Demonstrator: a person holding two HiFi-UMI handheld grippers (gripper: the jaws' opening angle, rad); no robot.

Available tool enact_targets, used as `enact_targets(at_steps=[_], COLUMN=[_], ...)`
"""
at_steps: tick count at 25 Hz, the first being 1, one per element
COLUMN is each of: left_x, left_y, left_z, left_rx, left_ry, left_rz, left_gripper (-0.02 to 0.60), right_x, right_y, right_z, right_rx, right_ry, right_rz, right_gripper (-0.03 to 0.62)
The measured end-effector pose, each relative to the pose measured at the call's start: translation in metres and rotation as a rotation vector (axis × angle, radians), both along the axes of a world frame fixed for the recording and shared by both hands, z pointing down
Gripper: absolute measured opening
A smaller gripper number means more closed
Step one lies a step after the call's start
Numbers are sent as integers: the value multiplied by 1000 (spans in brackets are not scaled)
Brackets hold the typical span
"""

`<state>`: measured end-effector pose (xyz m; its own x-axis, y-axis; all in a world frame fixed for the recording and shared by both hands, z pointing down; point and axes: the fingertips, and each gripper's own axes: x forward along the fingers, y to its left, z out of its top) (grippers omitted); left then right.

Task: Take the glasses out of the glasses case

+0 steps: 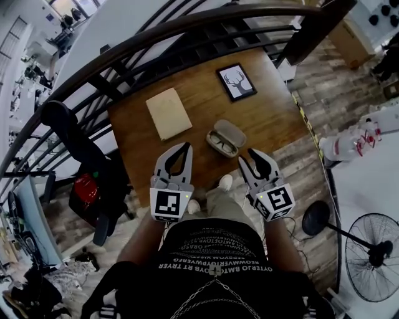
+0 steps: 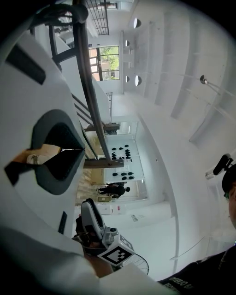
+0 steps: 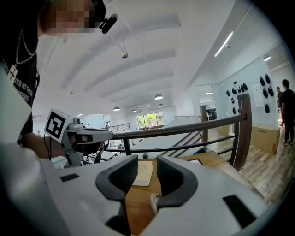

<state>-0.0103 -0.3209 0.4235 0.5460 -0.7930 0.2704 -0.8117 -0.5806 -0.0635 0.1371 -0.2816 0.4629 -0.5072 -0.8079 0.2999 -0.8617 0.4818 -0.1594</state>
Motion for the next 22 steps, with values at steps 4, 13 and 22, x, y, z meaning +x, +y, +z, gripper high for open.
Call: enact_targets(at_steps=[4,13,22], left_x=[11,15,26], left_y=[-7,-24,-25], left_z=[13,35,68], left_rx=[-17,-32,-28], left_ry=[-13,37,-1], left_rz=[9,-35,-4], left_gripper=[29,28,29], right_x=[6,6,7], right_y=[-12,-29,-29], right_z=[20,76,136], right_rx=[-37,-126,-212], right_ry=[-9,-17,-4], right_rz=[-13,-60,-88], right_gripper=[121,126,127])
